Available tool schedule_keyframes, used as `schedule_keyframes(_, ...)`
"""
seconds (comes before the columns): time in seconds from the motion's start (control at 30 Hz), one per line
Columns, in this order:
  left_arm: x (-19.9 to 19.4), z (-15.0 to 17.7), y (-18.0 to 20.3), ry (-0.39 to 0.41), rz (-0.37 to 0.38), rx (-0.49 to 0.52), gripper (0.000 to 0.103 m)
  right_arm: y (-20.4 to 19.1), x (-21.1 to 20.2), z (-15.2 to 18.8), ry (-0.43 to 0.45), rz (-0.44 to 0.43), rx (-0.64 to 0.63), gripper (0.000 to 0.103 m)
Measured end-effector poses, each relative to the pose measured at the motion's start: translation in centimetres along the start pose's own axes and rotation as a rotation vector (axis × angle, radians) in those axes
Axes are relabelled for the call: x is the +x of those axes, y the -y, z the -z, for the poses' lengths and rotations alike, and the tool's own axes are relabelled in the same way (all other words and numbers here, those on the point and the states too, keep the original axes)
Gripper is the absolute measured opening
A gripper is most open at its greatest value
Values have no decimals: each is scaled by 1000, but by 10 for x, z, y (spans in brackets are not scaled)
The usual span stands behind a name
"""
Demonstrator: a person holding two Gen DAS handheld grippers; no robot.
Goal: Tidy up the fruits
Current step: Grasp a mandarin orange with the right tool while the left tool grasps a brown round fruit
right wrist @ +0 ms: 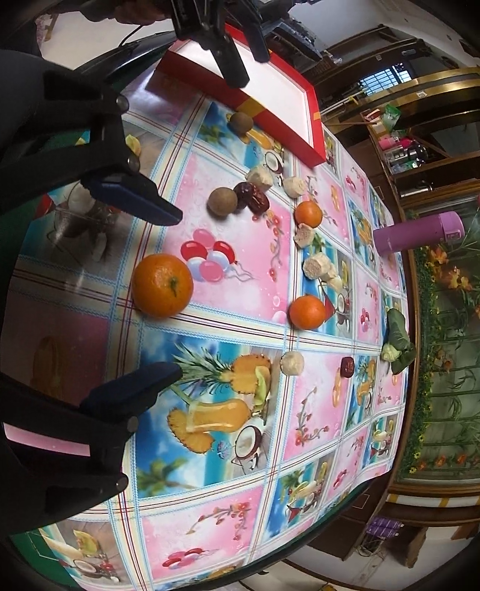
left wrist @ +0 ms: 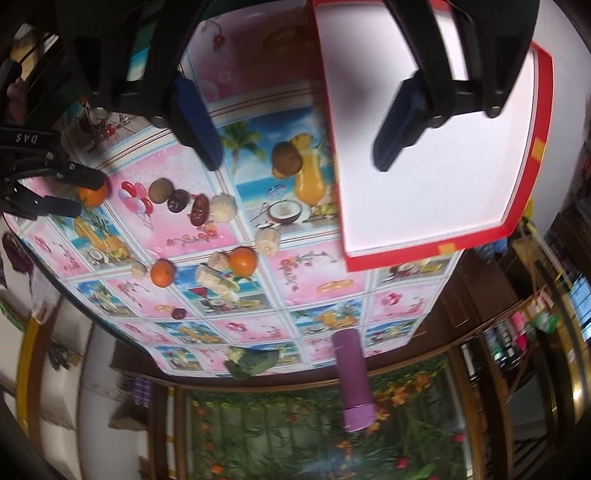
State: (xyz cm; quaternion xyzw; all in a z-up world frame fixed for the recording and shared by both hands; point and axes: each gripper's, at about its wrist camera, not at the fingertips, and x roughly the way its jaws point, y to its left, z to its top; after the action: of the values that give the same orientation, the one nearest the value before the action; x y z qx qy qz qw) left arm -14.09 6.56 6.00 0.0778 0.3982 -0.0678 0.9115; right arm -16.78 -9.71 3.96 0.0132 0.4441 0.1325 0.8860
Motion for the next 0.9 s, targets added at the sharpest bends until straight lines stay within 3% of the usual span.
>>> schedule_keyframes(0.23, 12, -6, -2, -33, 102, 58, 73, 1, 10, -3, -33, -40, 22, 57)
schedule_keyframes(0.7, 34, -12, 1, -96, 209, 76, 53, -1, 13, -1, -35, -32, 15, 55)
schedule_keyframes(0.9, 44, -10, 1, -127, 195, 77, 50, -1, 12, -1, -33, -28, 5, 55)
